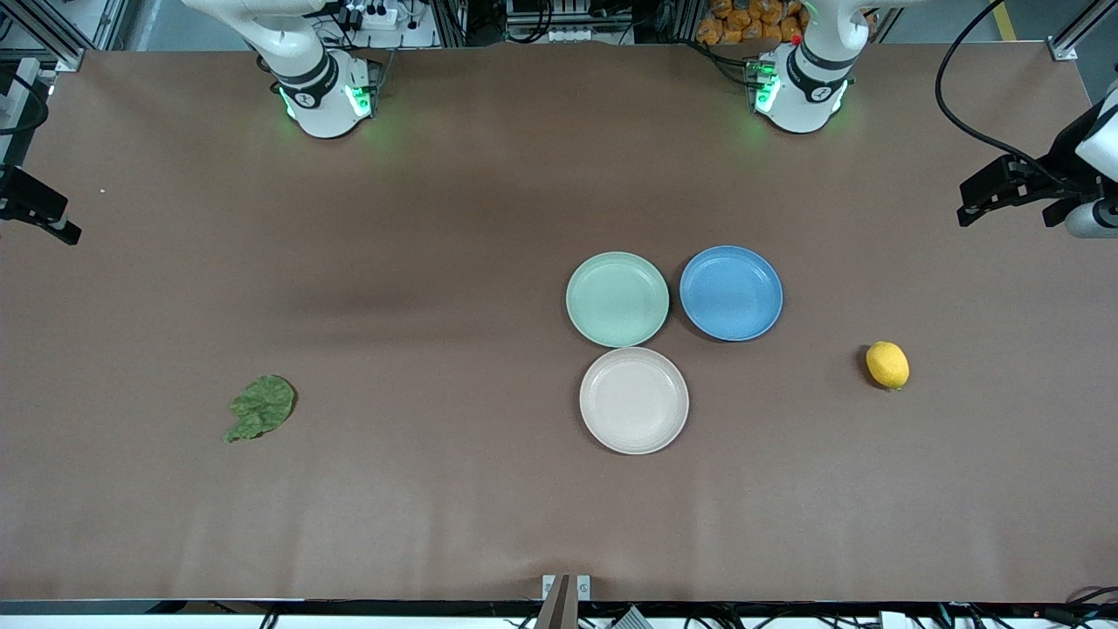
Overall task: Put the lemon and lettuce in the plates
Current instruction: 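Move the left gripper toward the lemon while the right gripper approaches the lettuce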
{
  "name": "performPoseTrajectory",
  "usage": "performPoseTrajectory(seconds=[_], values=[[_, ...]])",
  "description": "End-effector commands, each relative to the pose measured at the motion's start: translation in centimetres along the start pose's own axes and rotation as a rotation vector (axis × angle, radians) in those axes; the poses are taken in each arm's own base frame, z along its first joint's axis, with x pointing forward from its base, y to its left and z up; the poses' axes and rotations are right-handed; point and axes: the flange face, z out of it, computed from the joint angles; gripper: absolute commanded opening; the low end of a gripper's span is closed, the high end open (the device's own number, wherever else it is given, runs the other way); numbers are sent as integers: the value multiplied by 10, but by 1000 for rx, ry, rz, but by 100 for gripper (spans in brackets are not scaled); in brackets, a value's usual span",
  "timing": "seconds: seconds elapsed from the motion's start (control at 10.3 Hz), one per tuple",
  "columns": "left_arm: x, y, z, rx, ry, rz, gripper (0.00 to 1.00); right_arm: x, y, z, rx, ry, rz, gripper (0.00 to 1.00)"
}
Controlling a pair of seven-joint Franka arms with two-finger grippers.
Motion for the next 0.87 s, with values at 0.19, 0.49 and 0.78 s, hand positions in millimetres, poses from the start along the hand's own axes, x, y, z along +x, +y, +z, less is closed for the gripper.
performPoseTrajectory(seconds=[0.19, 0.49, 0.78], values=[[24, -16, 38, 15, -80, 5, 100, -7, 0, 14, -7, -24, -3, 100], [38, -33, 65, 16, -118, -23, 100, -10, 4, 24, -44, -48, -12, 100], [62, -67, 113, 14, -139, -90, 100, -14, -3, 25, -64, -54, -32, 100]])
